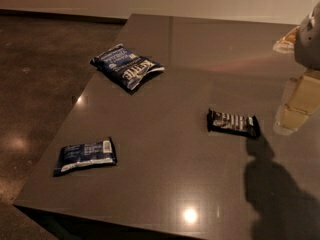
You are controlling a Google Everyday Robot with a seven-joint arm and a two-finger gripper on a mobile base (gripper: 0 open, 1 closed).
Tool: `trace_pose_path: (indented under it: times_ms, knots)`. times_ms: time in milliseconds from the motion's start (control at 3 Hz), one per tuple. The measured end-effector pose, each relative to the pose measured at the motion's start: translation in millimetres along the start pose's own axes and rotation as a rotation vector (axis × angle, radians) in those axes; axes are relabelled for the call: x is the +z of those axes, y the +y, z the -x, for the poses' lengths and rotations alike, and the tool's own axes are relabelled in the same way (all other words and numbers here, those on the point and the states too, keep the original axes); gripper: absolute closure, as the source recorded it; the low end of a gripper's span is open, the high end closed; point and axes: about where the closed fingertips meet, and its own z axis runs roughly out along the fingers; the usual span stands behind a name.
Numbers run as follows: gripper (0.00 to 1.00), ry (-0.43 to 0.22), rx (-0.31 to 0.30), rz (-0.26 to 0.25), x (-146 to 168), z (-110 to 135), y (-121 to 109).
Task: Move rxbar chocolate near blue chip bag
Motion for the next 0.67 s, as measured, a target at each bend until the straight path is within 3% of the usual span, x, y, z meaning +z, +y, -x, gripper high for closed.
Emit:
trace_pose_path:
  times_ms: [667]
  knots:
    - [0.0, 0.011, -0.007, -0.001, 1.5, 2.3, -1.3]
